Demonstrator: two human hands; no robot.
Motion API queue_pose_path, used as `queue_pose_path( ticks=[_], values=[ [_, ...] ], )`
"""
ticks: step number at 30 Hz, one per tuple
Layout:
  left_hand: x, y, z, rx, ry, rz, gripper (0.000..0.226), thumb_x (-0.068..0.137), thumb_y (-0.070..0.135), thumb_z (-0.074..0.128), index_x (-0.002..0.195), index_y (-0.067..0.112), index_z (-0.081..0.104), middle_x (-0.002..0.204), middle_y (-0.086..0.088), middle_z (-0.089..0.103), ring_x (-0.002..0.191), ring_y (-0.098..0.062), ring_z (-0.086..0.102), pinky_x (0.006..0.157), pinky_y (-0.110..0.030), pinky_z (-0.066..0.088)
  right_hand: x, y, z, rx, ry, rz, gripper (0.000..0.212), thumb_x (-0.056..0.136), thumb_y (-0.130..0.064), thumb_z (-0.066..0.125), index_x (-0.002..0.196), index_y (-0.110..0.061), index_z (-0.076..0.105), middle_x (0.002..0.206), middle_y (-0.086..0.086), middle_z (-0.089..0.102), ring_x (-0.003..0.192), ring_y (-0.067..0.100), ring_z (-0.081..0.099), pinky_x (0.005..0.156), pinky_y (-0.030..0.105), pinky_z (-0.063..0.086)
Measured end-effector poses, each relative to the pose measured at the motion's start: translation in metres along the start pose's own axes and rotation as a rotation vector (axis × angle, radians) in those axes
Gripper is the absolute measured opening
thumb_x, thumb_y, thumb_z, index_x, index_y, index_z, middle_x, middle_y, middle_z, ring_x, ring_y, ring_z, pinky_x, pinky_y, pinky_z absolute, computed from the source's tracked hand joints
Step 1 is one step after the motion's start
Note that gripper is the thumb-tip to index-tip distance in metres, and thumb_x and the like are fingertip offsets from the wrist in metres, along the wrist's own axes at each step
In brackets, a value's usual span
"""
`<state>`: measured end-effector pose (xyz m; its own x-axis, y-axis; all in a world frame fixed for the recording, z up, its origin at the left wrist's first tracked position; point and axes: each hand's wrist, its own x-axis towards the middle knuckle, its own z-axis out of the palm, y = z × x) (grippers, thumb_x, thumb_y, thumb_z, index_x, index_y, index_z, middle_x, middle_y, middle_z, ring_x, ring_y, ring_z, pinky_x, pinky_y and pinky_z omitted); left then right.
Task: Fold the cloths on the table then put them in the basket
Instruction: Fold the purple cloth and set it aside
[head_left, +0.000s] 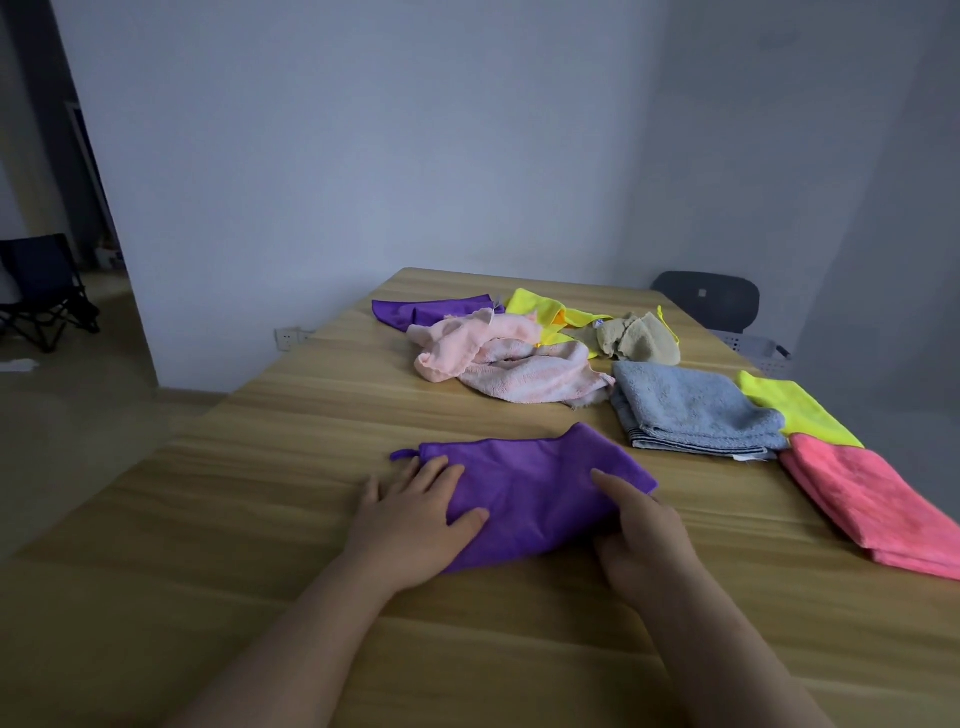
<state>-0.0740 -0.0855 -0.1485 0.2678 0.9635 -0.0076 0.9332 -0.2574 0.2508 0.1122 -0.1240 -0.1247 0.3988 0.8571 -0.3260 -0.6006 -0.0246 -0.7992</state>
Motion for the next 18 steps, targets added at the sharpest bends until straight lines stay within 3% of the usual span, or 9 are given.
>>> queue_pose_path(
  ticks=[6,10,12,14,16,18],
  values=[
    [0.000,-0.001,-0.001,-0.083,0.052,-0.009,0.063,0.092,0.060,0.030,0.146,0.033,0.016,0.157,0.013,0.012,0.145,-0.009,0.006,0.117,-0.046,0.003,-0.001,0.010,0.006,-0.473,0.144,-0.333,0.014,0.091,-0.011,0.051,0.082,-0.010,0.062,0.070,0.001,0.057,0.064,0.013,0.047,0.060,0.028,0.038],
    [0.000,0.004,-0.003,-0.308,0.133,-0.072,0.042,0.098,0.045,0.027,0.138,0.035,0.034,0.144,0.008,0.042,0.135,-0.012,0.032,0.117,-0.044,0.008,-0.013,0.023,0.017,-0.857,-0.090,-0.709,0.030,0.093,-0.017,0.049,0.119,-0.030,0.059,0.083,-0.015,0.063,0.070,-0.009,0.056,0.057,0.005,0.037],
    [0.001,0.005,-0.007,-0.466,0.174,-0.129,0.039,0.100,0.039,0.025,0.135,0.034,0.039,0.134,0.003,0.054,0.127,-0.019,0.042,0.115,-0.042,0.016,-0.019,0.030,0.021,-1.046,-0.232,-0.900,0.044,0.091,-0.012,0.051,0.131,-0.031,0.052,0.109,-0.008,0.066,0.088,-0.005,0.058,0.064,0.008,0.036],
    [0.005,0.003,-0.009,-0.669,0.223,-0.176,0.038,0.100,0.035,0.025,0.133,0.031,0.045,0.134,-0.001,0.053,0.126,-0.024,0.043,0.112,-0.040,0.023,-0.022,0.039,0.024,-1.244,-0.344,-1.034,0.049,0.091,-0.015,0.052,0.137,-0.028,0.044,0.135,-0.005,0.054,0.121,0.011,0.050,0.090,0.019,0.037],
    [0.008,0.001,-0.010,-0.826,0.248,-0.218,0.040,0.100,0.036,0.025,0.132,0.026,0.047,0.137,-0.002,0.051,0.128,-0.026,0.042,0.112,-0.040,0.025,-0.023,0.045,0.025,-1.428,-0.434,-1.058,0.053,0.093,-0.026,0.050,0.144,-0.029,0.033,0.146,-0.007,0.042,0.137,0.012,0.033,0.108,0.025,0.025],
    [0.009,0.001,-0.009,-0.905,0.256,-0.239,0.043,0.098,0.043,0.026,0.135,0.030,0.043,0.138,0.002,0.049,0.130,-0.027,0.040,0.112,-0.042,0.025,-0.022,0.049,0.023,-1.549,-0.495,-1.058,0.058,0.092,-0.038,0.048,0.145,-0.030,0.027,0.149,-0.009,0.036,0.142,0.007,0.020,0.112,0.023,0.012]
  ],
)
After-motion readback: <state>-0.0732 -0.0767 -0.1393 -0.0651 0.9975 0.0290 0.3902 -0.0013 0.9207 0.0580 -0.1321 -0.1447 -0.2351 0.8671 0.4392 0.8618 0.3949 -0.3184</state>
